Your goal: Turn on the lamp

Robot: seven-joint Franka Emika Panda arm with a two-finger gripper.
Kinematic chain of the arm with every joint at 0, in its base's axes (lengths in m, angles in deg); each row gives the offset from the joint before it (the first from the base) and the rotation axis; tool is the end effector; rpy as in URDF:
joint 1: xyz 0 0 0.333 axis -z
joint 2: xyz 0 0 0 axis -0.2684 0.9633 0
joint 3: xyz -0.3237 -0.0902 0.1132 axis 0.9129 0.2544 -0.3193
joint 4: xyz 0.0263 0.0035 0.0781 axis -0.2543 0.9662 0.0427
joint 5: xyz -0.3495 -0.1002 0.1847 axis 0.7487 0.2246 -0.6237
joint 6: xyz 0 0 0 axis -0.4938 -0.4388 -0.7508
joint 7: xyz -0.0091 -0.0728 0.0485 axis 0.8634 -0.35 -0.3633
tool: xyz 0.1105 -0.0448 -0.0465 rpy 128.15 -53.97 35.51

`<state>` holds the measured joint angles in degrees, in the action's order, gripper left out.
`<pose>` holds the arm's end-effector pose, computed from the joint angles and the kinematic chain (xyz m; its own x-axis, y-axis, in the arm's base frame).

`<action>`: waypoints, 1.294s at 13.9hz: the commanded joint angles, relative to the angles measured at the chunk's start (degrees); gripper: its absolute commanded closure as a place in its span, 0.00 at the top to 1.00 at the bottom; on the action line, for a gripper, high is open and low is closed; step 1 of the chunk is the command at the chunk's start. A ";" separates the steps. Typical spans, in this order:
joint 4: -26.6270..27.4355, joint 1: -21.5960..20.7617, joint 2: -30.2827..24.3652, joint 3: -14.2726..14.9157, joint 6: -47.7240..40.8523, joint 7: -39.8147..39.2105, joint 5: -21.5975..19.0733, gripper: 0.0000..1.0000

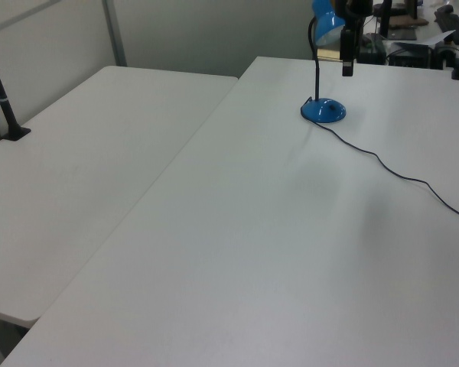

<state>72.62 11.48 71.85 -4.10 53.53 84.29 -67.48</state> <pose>0.5697 0.0487 0.6169 0.9958 0.0842 -0.0368 0.0862 -0.9947 0.0564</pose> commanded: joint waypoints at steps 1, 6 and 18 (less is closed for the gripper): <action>-0.33 -0.75 -0.03 0.38 -0.40 0.58 -0.84 1.00; -0.33 -0.66 -0.03 0.38 -0.40 0.66 -0.84 1.00; -0.33 -0.57 -0.03 0.38 -0.40 0.31 -0.76 0.75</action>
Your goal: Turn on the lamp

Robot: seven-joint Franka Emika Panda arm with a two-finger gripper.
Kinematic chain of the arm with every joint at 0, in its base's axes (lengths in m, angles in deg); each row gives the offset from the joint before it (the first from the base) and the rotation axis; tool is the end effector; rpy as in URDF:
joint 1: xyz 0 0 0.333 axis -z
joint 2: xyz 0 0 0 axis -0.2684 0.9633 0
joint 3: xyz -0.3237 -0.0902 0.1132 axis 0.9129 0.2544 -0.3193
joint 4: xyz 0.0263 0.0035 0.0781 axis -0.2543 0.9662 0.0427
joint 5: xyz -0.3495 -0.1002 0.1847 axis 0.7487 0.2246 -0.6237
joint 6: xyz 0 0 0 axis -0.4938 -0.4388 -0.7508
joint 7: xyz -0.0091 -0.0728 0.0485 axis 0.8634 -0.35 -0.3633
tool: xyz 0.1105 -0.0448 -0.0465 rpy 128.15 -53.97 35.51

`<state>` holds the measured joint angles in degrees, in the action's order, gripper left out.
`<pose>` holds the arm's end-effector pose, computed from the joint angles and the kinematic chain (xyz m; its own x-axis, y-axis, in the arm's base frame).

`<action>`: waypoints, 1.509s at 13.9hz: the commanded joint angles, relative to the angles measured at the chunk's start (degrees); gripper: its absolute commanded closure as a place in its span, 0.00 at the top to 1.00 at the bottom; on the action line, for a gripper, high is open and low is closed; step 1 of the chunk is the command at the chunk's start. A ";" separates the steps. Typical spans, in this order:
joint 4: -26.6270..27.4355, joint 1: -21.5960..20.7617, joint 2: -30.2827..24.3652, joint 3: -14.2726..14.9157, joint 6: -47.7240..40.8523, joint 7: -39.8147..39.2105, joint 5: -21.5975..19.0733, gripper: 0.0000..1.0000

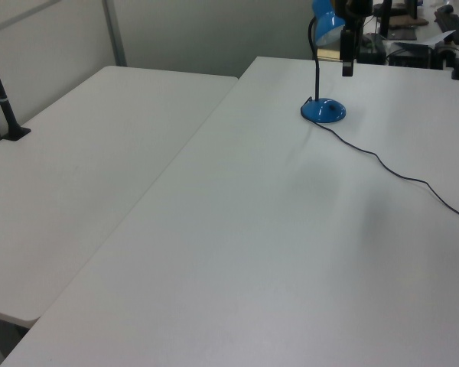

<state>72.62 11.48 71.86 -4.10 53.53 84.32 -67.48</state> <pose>0.5697 0.0487 0.6168 0.9958 0.0836 -0.0369 0.0856 -0.9947 0.0564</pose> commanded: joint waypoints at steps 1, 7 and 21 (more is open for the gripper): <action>-0.33 -0.57 -0.05 0.38 -0.40 0.11 -0.84 0.56; -0.33 -0.57 -0.05 0.38 -0.40 0.10 -0.84 0.00; -0.33 2.58 0.31 1.26 3.02 -0.25 -0.49 0.00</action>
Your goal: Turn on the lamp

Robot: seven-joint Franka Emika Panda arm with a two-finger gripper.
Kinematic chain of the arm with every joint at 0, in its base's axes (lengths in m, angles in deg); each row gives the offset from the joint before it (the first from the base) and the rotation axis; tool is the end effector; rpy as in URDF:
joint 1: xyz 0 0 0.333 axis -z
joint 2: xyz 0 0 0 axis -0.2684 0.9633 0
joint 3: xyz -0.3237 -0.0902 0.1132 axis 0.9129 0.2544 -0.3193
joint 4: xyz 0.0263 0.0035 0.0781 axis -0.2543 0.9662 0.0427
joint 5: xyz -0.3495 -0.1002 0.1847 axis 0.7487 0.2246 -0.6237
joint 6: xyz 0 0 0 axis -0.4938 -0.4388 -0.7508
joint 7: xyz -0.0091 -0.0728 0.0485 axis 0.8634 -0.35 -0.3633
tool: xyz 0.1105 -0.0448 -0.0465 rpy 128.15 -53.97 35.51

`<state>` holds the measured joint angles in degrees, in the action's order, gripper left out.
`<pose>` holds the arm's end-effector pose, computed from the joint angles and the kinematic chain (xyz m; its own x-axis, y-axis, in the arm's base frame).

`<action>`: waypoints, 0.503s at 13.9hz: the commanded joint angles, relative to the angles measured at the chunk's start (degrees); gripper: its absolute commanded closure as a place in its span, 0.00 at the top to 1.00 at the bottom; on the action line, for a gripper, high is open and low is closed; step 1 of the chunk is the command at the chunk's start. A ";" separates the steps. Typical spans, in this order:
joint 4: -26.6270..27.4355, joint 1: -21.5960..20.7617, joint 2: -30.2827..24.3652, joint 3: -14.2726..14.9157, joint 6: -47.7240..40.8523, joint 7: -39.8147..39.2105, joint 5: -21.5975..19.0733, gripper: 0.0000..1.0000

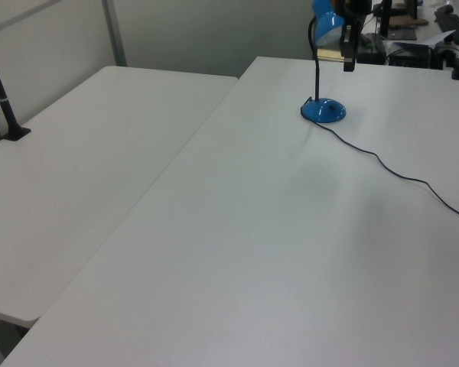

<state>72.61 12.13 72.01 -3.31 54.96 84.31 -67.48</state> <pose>0.5747 0.0348 0.6174 0.9981 0.0602 -0.0145 0.0609 -0.9966 0.0562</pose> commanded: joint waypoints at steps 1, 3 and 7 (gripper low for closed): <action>-0.23 2.82 0.07 0.46 1.60 -0.15 -0.50 0.00; -0.23 6.33 0.07 0.46 1.86 -0.06 -0.50 0.00; 1.70 12.49 0.25 0.55 6.86 0.64 -0.76 0.00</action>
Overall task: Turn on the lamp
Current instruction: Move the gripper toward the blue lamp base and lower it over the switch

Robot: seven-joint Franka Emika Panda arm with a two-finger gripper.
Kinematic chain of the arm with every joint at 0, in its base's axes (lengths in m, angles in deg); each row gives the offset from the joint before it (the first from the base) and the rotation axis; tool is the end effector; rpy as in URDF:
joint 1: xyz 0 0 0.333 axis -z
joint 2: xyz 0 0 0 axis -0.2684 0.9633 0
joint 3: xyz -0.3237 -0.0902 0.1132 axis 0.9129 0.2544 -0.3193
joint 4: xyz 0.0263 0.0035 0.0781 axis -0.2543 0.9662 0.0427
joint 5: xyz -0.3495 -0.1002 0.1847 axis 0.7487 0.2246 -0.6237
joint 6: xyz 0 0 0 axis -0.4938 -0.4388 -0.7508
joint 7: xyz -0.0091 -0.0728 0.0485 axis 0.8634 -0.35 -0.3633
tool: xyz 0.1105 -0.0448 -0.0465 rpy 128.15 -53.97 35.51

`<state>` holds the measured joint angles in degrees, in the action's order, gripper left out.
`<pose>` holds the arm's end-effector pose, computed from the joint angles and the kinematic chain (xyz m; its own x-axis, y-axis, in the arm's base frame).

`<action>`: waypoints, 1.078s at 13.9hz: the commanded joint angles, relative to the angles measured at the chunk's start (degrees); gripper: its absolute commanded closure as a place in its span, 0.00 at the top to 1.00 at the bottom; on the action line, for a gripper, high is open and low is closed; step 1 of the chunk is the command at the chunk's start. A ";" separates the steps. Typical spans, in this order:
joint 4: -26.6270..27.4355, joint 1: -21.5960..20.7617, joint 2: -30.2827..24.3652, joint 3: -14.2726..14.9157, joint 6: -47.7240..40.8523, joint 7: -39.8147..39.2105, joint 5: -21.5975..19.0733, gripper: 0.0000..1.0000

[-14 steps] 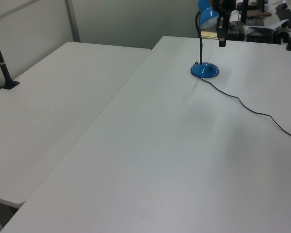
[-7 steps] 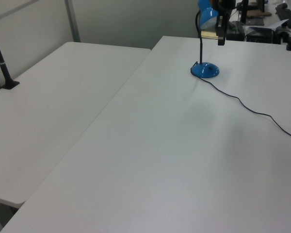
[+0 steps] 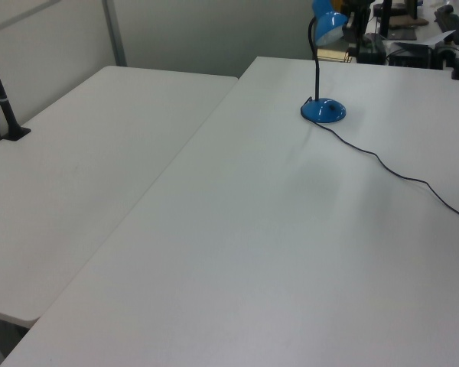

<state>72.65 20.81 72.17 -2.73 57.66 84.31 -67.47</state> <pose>0.5796 -0.0585 0.6197 0.9947 -0.0985 0.0291 -0.1000 -0.9934 0.0558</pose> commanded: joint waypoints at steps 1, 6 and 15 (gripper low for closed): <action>2.45 4.86 0.53 -0.03 5.74 0.64 -0.85 0.00; 9.47 9.00 1.15 -0.03 14.35 0.82 -0.77 0.00; 25.12 12.08 3.77 -0.03 37.12 5.82 -0.33 0.00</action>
<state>94.51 32.12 75.52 -2.47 89.78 87.59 -67.48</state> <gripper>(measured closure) 0.991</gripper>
